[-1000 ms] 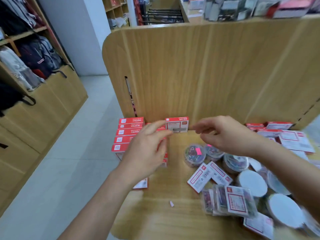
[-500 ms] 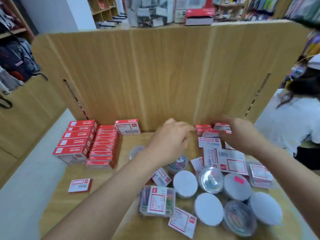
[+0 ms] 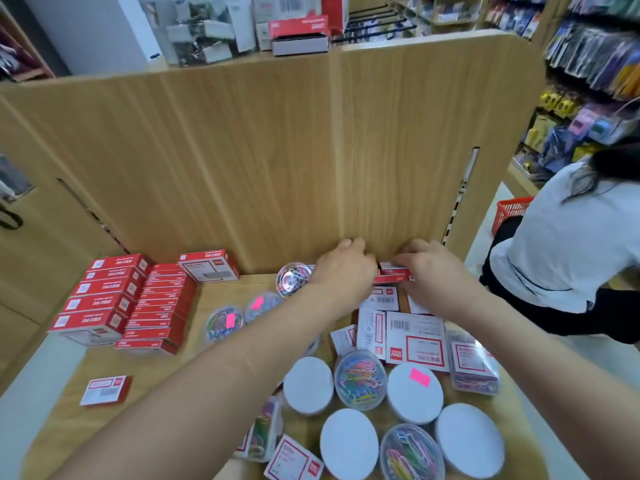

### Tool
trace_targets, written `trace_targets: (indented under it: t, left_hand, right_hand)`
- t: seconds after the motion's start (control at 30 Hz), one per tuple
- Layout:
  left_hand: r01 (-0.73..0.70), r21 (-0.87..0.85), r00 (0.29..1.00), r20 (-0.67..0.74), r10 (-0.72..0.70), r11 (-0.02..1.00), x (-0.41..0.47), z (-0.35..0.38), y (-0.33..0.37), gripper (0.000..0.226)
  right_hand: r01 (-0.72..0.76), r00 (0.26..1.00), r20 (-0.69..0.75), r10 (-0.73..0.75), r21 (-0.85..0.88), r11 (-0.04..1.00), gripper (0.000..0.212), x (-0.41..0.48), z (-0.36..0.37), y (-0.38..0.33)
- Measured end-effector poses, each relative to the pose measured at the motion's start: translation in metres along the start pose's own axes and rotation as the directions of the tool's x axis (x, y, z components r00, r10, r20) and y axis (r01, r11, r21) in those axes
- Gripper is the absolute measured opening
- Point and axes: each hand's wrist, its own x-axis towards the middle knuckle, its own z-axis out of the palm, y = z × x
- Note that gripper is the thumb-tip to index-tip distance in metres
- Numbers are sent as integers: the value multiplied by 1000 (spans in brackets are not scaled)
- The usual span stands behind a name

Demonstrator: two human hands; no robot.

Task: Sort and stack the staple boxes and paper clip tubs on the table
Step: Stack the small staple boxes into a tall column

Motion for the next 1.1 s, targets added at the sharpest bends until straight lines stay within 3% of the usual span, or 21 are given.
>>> trace_targets:
  t: [0.1,0.2,0.27,0.33,0.37,0.4,0.47,0.5,0.53,0.57,0.6,0.7,0.8,0.83,0.9,0.97,1.1]
  left_hand:
    - [-15,133,999,-32,19,991,1,0,1,24]
    - [-3,148,997,-74,14,989,-3,-10,-7,26]
    - [52,21,990,-136,-49,998,-11,-20,-20,29]
    - [169,-315,965,-143,-222,934,-22,-29,-32,32]
    - [224,-556,943,-84,-322,800,-29,-33,-36,32]
    - [252,-771,922,6,-388,585,-36,-36,-38,30]
    - [261,-960,899,202,-390,104,-50,-39,-38,19]
    - [260,-961,894,275,-354,-92,-55,-40,-37,17]
    - [257,-936,892,325,-315,-239,-60,-42,-35,20]
    - [252,-905,892,355,-279,-343,-64,-43,-34,22]
    - [251,-882,893,369,-255,-399,-68,-44,-32,22]
    - [260,-891,902,362,-236,-371,-74,-43,-31,18]
    - [253,-952,929,289,-229,-174,-79,-41,-35,13]
    - [247,-963,936,266,-232,-109,-80,-40,-36,12]
    - [240,-970,939,240,-248,-32,-84,-41,-40,13]
    - [245,-968,937,249,-246,-45,-89,-43,-44,23]
    - [258,-923,925,321,-201,-285,-103,-43,-59,39]
  right_hand:
    - [11,1000,-16,-11,4,1000,25,-3,-3,1]
    - [0,1000,10,-1,70,998,32,-2,-5,6]
    - [0,1000,-8,0,61,998,26,-1,-4,9]
    - [-4,997,-74,8,50,999,19,0,-2,10]
    - [-2,994,-110,9,65,998,19,1,-3,10]
    - [-4,988,-151,23,122,992,19,0,-6,7]
    - [-37,965,-220,142,420,907,18,-2,-16,-4]
    - [-63,951,-192,242,646,761,20,-4,-24,-12]
    - [-96,945,-87,315,847,522,25,-6,-31,-22]
    - [-149,944,61,324,955,256,30,-9,-37,-32]
    - [-216,941,192,280,975,57,35,-12,-40,-41]
    - [-345,922,366,125,924,-164,37,-16,-42,-58]
    - [-385,913,408,26,879,-283,29,-13,-39,-67]
    - [-386,914,406,14,878,-285,36,-12,-38,-69]
    - [-355,931,365,20,916,-184,35,-11,-35,-72]
    - [-311,949,314,17,945,-106,23,-12,-35,-78]
    - [-308,950,311,-17,931,-198,27,-10,-37,-90]
